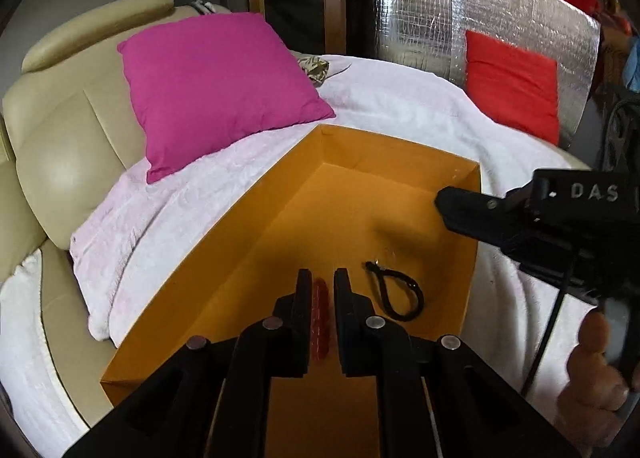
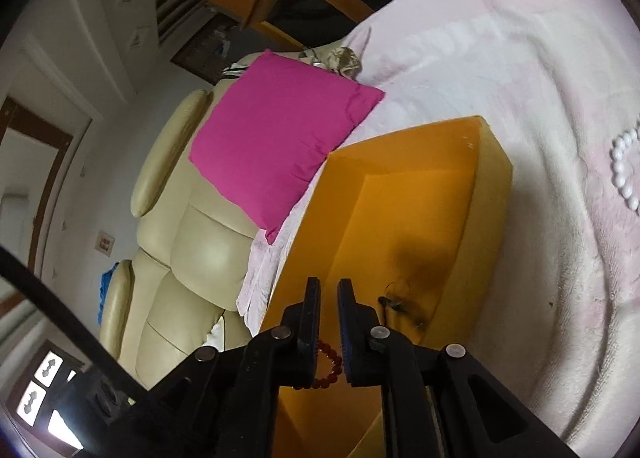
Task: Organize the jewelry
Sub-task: 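Carry both items into the orange box and open both tools, then grasp the white pearl bracelet with the left tool while the right tool grasps the black band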
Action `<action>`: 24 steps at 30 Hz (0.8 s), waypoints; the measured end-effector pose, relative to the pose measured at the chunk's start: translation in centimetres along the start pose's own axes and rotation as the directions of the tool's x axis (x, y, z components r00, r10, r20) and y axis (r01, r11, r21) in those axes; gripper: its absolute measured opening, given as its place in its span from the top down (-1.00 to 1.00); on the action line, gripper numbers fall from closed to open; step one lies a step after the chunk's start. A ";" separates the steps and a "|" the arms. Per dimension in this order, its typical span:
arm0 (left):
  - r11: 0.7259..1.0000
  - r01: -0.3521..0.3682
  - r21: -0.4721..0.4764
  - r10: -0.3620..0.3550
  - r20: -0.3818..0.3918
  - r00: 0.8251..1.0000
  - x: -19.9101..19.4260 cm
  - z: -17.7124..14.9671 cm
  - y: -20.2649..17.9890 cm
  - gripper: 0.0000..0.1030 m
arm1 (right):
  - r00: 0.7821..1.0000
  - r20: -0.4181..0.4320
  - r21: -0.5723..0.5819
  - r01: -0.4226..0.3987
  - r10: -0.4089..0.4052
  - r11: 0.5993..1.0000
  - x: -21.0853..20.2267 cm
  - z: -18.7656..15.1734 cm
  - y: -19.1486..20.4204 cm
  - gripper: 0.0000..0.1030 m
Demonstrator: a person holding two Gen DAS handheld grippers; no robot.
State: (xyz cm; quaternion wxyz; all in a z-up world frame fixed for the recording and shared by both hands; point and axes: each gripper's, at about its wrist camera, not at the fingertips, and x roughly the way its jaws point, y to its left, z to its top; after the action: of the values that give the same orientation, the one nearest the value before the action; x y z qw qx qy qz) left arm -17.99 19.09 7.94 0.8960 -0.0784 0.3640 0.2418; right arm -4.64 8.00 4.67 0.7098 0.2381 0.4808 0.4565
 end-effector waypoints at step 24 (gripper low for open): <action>0.968 0.124 0.217 -0.158 0.147 0.976 -2.2 0.7 -13.7 0.00 | 0.947 0.152 0.159 0.261 -0.284 0.952 -21.0 1.8 -12.4 0.49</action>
State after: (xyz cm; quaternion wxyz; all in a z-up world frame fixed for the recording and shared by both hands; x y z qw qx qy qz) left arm -12.15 6.54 9.47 0.9411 0.0094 0.3061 0.1435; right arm -0.38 -16.03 5.55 0.7871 0.2561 0.4759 0.2973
